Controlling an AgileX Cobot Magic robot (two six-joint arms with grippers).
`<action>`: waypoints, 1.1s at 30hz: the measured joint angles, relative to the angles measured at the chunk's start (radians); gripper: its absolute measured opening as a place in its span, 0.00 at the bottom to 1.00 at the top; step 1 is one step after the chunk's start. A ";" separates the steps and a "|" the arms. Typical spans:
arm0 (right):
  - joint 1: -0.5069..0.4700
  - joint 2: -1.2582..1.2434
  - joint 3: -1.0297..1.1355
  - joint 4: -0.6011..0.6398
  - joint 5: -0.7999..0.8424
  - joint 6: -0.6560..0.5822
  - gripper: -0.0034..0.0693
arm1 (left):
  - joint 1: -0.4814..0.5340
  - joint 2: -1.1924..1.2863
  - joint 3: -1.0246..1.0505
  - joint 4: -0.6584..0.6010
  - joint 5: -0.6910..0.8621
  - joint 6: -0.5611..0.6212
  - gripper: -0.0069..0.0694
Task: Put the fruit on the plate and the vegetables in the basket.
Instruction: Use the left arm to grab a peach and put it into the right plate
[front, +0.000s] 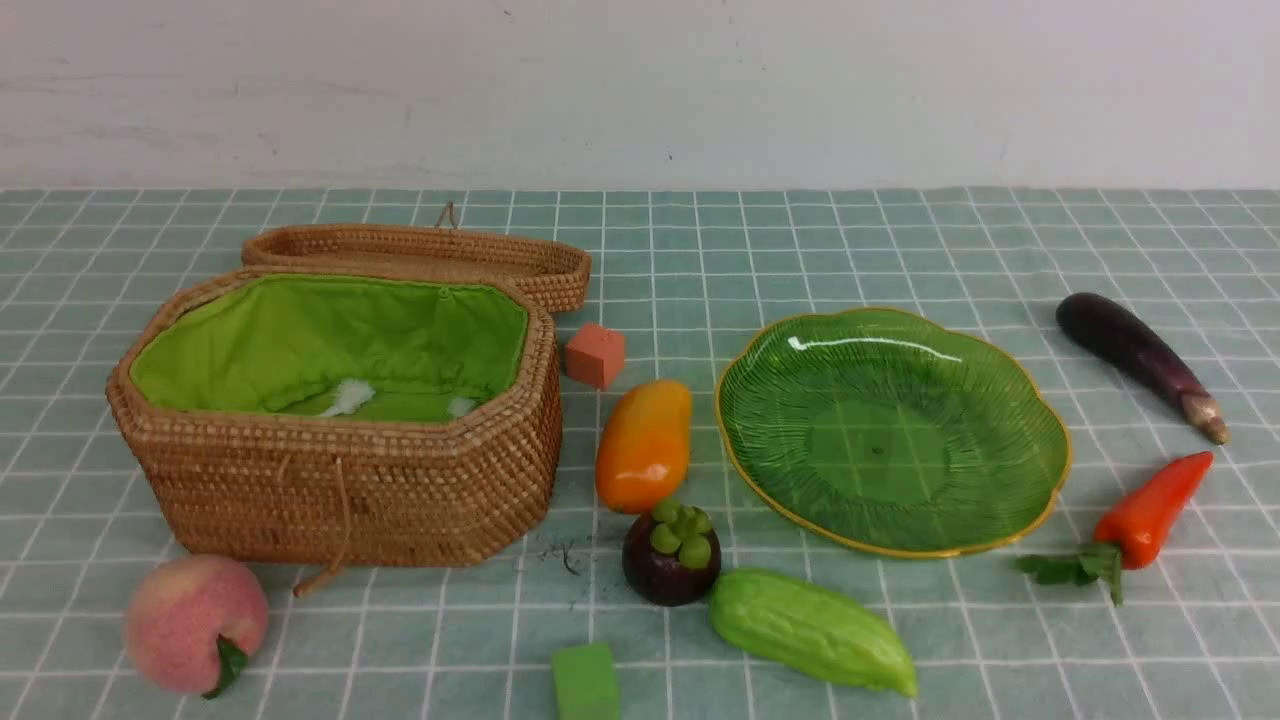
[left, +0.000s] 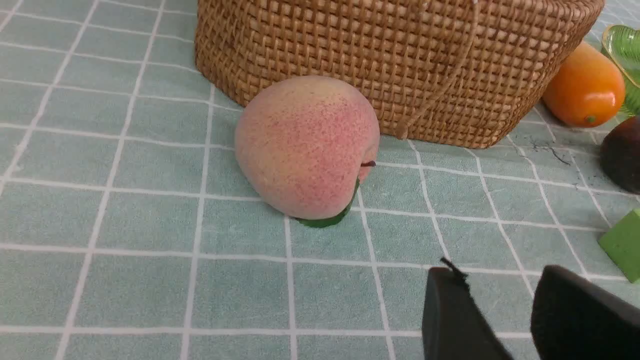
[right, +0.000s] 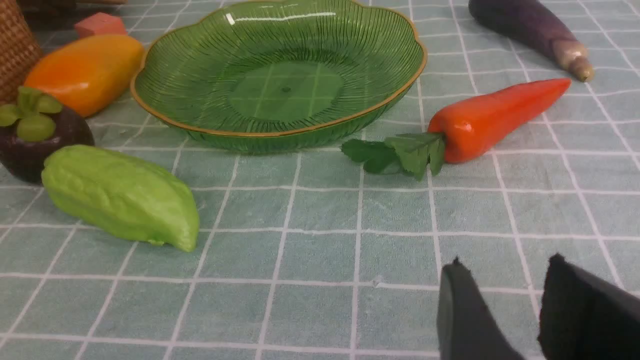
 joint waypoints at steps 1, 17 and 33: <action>0.000 0.000 0.000 0.000 0.000 0.000 0.38 | 0.000 0.000 0.000 0.000 0.000 0.000 0.40; 0.000 0.000 0.000 0.000 0.000 0.000 0.38 | 0.000 0.000 0.000 0.000 0.000 0.000 0.40; 0.000 0.000 0.000 0.000 0.000 0.000 0.38 | 0.000 0.000 0.000 -0.339 -0.360 -0.260 0.40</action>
